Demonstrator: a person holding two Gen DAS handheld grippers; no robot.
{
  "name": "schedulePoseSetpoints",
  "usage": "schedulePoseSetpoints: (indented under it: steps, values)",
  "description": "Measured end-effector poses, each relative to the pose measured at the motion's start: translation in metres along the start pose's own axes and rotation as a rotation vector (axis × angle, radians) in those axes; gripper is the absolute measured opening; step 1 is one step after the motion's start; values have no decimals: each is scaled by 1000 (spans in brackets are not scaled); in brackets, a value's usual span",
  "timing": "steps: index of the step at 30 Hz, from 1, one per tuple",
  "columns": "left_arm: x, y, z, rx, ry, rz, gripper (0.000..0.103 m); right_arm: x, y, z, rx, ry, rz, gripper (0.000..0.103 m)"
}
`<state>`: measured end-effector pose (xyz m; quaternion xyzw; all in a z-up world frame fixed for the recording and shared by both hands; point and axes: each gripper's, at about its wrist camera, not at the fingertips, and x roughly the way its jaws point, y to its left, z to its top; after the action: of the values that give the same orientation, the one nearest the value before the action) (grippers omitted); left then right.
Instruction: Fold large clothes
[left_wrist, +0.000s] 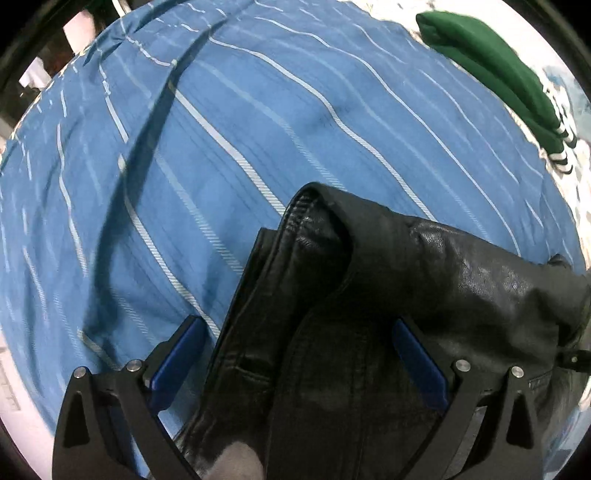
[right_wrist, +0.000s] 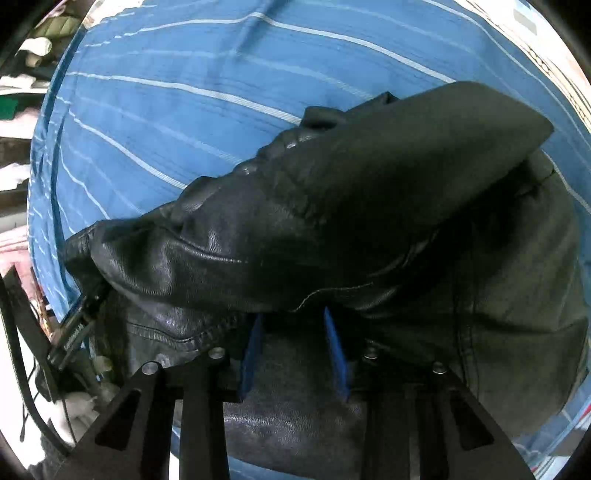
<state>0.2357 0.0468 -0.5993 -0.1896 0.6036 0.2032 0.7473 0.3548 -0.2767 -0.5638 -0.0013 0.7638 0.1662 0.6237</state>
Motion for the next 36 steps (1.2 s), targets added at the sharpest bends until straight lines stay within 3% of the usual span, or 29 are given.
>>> schedulePoseSetpoints:
  steps: [2,4,5,6,10,12,15,17,23,29,31,33,36]
  values:
    - [-17,-6,3,5,-6,48,103,-13,-5,-7,5,-27,58,40]
    - [-41,-19,3,28,-27,75,103,-29,-20,-19,62,-78,156,52]
    - [-57,-29,2,39,-46,65,103,-42,-35,-31,120,-121,179,68]
    - [-71,-40,-1,50,-70,40,103,-50,-46,-41,159,-152,181,75]
    - [-88,-101,-14,118,-62,-40,103,-81,-116,-108,395,-302,232,75]
    - [-70,-129,-19,138,-32,-30,103,-81,-146,-137,502,-346,275,75]
    - [-21,-153,-25,200,13,48,103,-65,-192,-179,652,-380,362,75]
    - [-4,-149,-26,177,20,9,103,-44,-211,-196,706,-397,421,75]
    - [-8,-145,-24,223,20,-23,103,2,-248,-181,731,-532,700,75]
    - [-2,-147,-11,252,28,-22,103,8,-241,-136,713,-647,813,74]
    - [0,-153,-5,259,25,-19,103,6,-229,-120,683,-651,821,66]
    - [-2,-158,-6,286,10,-7,103,6,-222,-106,665,-639,806,28]
    - [-3,-170,-4,328,0,9,103,-6,-218,-103,681,-676,868,18]
